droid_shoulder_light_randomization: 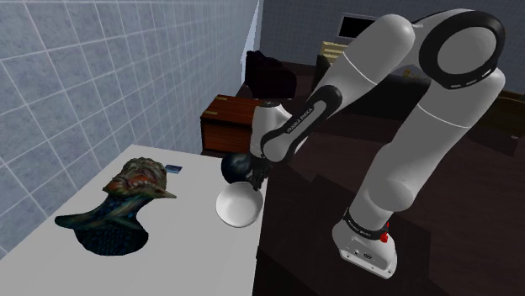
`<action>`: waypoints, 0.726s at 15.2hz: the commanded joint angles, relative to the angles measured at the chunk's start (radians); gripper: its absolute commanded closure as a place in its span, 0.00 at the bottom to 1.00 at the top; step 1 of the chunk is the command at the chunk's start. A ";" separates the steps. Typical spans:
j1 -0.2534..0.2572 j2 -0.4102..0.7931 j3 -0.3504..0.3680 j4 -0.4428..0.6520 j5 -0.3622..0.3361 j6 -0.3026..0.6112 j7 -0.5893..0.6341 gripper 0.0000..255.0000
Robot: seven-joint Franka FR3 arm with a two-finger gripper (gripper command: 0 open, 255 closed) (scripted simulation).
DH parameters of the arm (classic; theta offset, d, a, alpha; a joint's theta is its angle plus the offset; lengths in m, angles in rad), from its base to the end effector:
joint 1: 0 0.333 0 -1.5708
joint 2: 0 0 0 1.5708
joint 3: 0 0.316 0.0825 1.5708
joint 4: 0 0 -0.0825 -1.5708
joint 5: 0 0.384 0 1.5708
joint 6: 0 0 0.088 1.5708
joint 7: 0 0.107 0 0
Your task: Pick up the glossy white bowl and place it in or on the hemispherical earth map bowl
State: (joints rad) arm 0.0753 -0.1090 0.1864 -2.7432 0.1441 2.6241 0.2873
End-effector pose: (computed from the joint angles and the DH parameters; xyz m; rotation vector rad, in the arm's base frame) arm 0.3809 0.0964 0.2519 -3.0868 0.2358 0.0370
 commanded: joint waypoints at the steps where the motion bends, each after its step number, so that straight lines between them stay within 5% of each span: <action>1: 0.000 -0.036 -0.002 0.002 0.003 -0.039 -0.003 1.00; 11: 0.002 -0.178 -0.011 0.037 0.006 -0.214 -0.001 1.00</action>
State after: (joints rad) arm 0.0763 -0.2675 0.1754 -2.7093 0.1493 2.4316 0.2838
